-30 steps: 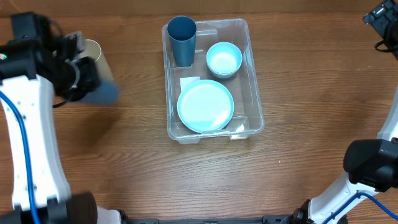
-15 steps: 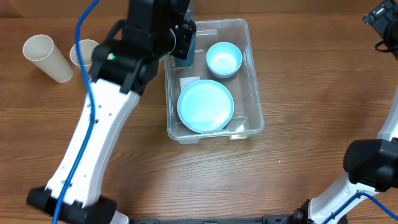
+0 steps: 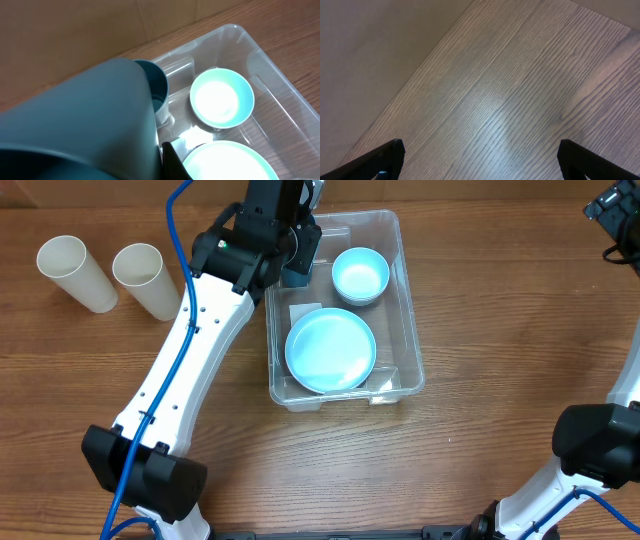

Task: Pack container
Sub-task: 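Lower the blue cup into the first blue cup in the bin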

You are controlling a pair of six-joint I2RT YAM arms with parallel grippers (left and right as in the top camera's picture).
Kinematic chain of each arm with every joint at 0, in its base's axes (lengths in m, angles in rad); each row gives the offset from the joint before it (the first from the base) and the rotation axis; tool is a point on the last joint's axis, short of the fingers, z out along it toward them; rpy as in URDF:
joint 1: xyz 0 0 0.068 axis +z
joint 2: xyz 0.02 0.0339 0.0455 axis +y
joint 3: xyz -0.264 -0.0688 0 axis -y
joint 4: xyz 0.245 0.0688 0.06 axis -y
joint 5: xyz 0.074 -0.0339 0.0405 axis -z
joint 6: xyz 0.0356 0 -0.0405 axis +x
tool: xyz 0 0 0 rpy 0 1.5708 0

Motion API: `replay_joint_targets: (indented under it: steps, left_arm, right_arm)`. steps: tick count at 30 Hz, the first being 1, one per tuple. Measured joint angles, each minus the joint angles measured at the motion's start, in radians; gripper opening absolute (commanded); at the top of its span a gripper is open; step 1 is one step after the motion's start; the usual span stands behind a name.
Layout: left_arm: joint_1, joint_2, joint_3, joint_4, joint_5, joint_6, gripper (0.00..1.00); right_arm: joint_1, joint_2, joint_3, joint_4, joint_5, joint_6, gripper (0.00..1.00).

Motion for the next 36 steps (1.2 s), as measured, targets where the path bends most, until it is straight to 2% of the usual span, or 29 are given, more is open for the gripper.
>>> replay_joint_targets:
  steps: [2, 3, 4, 6, 7, 9, 15, 21, 24, 26, 30, 36]
  left_arm:
    - [0.000, 0.011, 0.000, 0.000, 0.000, 0.002, 0.14]
    - [0.000, 0.014, 0.000, 0.002, 0.000, 0.007, 0.27]
    - [0.000, 0.015, 0.000, 0.004, -0.001, 0.013, 0.35]
    - [0.000, 0.015, 0.000, 0.011, -0.002, 0.015, 0.66]
    - [0.000, 0.015, 0.000, 0.013, -0.003, 0.021, 0.71]
    - [0.000, 0.015, 0.000, 0.020, -0.005, 0.024, 0.75]
    - [0.000, 0.015, 0.000, 0.037, -0.007, 0.022, 0.76]
    - [0.001, 0.015, 0.000, 0.021, -0.052, 0.013, 0.86]
    - [0.018, 0.015, 0.016, -0.070, -0.062, -0.047, 0.95]
    - [0.051, 0.014, 0.037, -0.150, -0.065, -0.092, 0.98]
    - [0.192, -0.001, 0.086, -0.293, -0.068, -0.137, 1.00]
    - [0.428, -0.004, 0.090, -0.304, -0.054, -0.135, 0.98]
  right_arm:
    - [0.000, 0.000, 0.000, 0.000, 0.000, 0.000, 1.00]
    - [0.000, 0.000, 0.000, 0.000, 0.000, 0.000, 1.00]
    - [0.000, 0.000, 0.000, 0.001, 0.000, 0.000, 1.00]
    - [0.000, 0.000, 0.000, 0.000, 0.000, 0.000, 1.00]
    - [0.000, 0.000, 0.000, 0.000, 0.000, 0.000, 1.00]
    - [0.000, 0.000, 0.000, -0.001, 0.000, 0.000, 1.00]
    - [0.000, 0.000, 0.000, 0.000, 0.000, 0.000, 1.00]
    - [0.000, 0.000, 0.000, 0.000, 0.000, 0.000, 1.00]
    - [0.000, 0.000, 0.000, 0.000, 0.000, 0.000, 1.00]
    - [0.000, 0.000, 0.000, 0.000, 0.000, 0.000, 1.00]
    - [0.000, 0.000, 0.000, 0.000, 0.000, 0.000, 1.00]
    - [0.000, 0.000, 0.000, 0.000, 0.000, 0.000, 1.00]
